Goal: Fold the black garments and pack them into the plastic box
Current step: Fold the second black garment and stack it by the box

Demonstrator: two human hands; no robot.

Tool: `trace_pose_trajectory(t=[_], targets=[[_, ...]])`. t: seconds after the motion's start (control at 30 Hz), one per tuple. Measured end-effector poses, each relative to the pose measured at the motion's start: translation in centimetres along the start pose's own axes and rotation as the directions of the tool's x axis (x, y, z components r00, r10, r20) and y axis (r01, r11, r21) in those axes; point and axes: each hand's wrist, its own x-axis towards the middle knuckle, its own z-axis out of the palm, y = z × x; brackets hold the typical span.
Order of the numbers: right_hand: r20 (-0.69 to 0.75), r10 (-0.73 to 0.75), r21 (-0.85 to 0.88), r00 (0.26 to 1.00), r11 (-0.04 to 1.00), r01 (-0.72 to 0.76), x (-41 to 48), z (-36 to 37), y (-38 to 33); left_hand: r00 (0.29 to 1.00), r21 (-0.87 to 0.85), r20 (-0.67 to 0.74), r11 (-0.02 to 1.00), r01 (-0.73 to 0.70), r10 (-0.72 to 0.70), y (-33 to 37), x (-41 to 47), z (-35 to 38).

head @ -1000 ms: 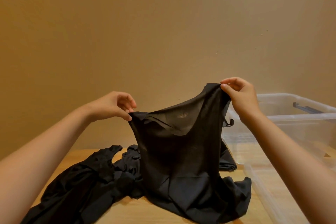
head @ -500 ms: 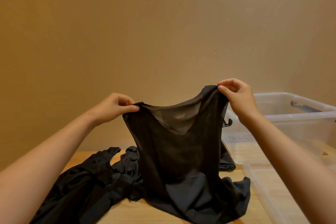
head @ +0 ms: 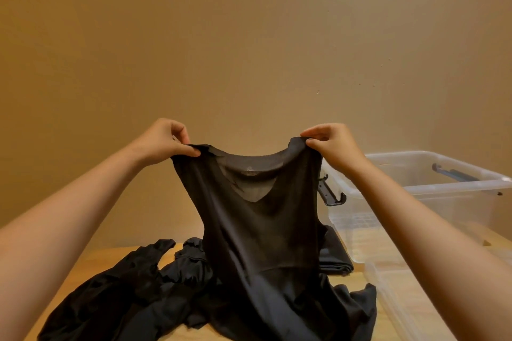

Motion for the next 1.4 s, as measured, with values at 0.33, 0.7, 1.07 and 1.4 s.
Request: trace_pose_trajectory(t=[0.33, 0.7, 1.07, 1.4], targets=[[-0.143, -0.076, -0.190, 0.987, 0.981, 0.048, 3.4, -2.2, -2.2, 0.981, 0.031, -0.185, 0.998, -0.047, 0.052, 3.7, 2.4, -4.1], [-0.315, -0.202, -0.002, 0.927, 0.977, 0.213, 5.1, -7.3, -9.8, 0.937, -0.170, -0.324, 0.966, -0.195, 0.132, 8.4, 1.7, -8.4], [-0.535, -0.420, -0.180, 0.734, 0.905, 0.386, 4.7, -12.7, -18.7, 0.705, -0.020, -0.652, 0.923, -0.385, 0.280, 15.4, -1.8, -14.2], [-0.596, -0.489, -0.267, 0.637, 0.869, 0.417, 3.8, -15.1, -21.3, 0.549, -0.005, -0.788, 0.889, -0.457, 0.278, 18.4, -3.0, -16.0]])
